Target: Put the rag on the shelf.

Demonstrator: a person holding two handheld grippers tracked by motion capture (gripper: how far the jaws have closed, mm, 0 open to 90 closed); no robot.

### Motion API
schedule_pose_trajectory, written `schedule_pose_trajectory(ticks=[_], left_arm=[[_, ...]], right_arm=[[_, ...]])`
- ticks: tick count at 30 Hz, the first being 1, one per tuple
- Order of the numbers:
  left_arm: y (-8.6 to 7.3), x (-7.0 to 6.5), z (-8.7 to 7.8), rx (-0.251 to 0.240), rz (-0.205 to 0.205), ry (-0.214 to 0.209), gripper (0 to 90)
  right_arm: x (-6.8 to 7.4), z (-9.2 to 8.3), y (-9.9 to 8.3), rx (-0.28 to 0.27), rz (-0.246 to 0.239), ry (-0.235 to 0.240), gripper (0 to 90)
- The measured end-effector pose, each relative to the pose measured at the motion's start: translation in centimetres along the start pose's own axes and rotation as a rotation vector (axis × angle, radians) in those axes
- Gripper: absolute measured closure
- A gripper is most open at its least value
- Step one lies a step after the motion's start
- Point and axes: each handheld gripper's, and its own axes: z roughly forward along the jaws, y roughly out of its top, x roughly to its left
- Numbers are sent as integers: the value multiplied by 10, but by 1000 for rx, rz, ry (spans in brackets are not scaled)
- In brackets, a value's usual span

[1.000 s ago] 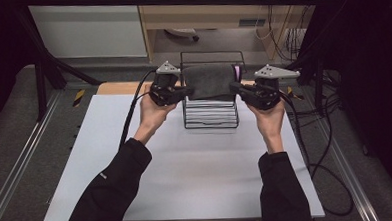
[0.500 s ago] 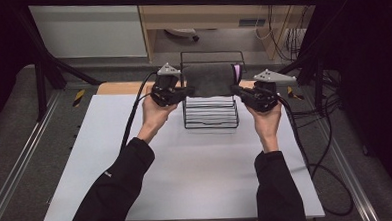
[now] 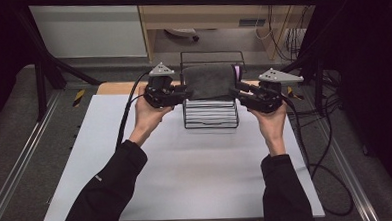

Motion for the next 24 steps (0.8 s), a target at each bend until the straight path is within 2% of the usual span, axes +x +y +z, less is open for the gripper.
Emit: schedule_pose_trajectory(ticks=[6, 9, 13, 16, 19, 24], left_arm=[[-5, 4, -12, 20, -5, 9, 361], [-9, 5, -18, 22, -5, 28, 288], [-14, 7, -27, 28, -9, 24, 211], [-20, 6, -34, 30, 5, 40, 175], [-28, 7, -42, 32, 13, 57, 141], [-43, 9, -53, 31, 4, 76, 103]], right_arm=[[5, -10, 6, -7, 4, 18, 394], [7, -14, 8, -5, 6, 23, 311], [9, -19, 9, 1, 9, 24, 199], [11, -22, 9, 13, 4, 25, 125], [13, -25, 5, 22, -7, 30, 74], [14, -28, -4, 47, -12, 41, 36]])
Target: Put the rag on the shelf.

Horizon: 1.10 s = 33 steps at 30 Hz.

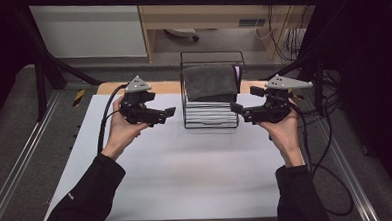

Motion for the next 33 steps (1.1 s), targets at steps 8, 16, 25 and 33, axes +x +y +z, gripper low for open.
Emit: schedule_pose_trajectory(ticks=[8, 16, 25, 33], left_arm=[[-32, 7, -14, 20, -27, 4, 98], [-66, 10, -29, 25, -21, 26, 99], [-109, 13, -35, 35, -52, 33, 101], [-137, 16, -38, 42, -61, 41, 102]], right_arm=[[4, -1, -23, 13, 7, 16, 7], [4, -1, -47, 25, 18, 33, 6], [7, 2, -78, 68, 32, 50, 6], [8, 3, -107, 98, 56, 59, 6]])
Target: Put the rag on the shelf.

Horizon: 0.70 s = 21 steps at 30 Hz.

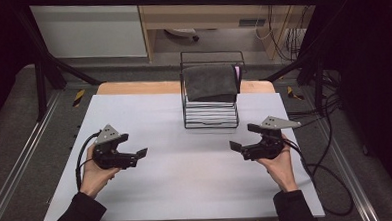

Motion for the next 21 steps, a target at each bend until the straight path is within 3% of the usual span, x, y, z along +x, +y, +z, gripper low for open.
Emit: schedule_pose_trajectory(ticks=[15, 21], left_arm=[[-49, 8, -2, 34, -8, -12, 102], [-63, 12, -3, 55, -4, -10, 101]], right_arm=[[-12, 6, -57, 105, 32, -13, 6], [-17, 2, -73, 145, 23, -27, 6]])
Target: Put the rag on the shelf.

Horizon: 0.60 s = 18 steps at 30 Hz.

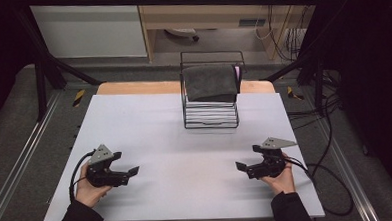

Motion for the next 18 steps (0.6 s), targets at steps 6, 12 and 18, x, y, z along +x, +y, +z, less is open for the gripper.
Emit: schedule_pose_trajectory(ticks=[6, 12, 18], left_arm=[[-9, 4, 1, 9, -11, -6, 102], [-15, 4, 3, 30, -9, -8, 100], [-20, 4, 7, 65, -9, -11, 94]], right_arm=[[-3, -1, -11, 15, -1, -6, 5], [-4, -2, -17, 25, 2, -7, 5], [-3, 0, -18, 36, -8, -6, 5]])
